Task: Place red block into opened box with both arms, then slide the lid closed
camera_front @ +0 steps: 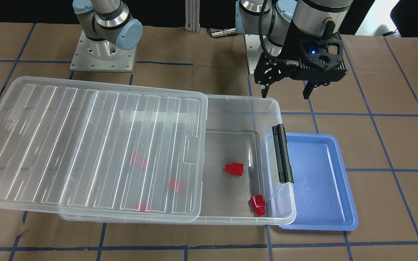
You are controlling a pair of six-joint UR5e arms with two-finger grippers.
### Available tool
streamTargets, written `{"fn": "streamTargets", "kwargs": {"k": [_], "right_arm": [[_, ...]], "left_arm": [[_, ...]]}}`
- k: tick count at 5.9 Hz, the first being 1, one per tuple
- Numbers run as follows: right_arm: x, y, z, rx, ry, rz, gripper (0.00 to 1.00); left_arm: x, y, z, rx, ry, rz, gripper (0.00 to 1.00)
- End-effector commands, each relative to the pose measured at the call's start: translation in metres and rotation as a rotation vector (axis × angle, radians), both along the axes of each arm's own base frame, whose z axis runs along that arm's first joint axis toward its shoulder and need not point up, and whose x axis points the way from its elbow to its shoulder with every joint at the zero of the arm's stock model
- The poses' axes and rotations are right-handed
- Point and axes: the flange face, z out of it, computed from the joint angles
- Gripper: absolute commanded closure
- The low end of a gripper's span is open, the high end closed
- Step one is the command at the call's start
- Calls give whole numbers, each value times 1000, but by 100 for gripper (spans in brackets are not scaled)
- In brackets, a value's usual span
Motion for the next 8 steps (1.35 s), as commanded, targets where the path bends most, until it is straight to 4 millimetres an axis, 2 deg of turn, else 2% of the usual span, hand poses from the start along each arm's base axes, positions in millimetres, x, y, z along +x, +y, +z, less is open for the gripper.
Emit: {"fn": "streamTargets", "kwargs": {"k": [1,3,6,8], "right_arm": [[10,-4,-1,0,-2,19,0],[38,-9,3,-5,1,66,0],[56,0,2,-18,-32,35,0],[77,-4,4,-20,-25,38,0]], "left_arm": [[0,0,0,0,0,0,2],[0,-1,0,0,1,0,2],[1,0,1,-3,2,0,2],[0,-1,0,-2,1,-2,2]]}}
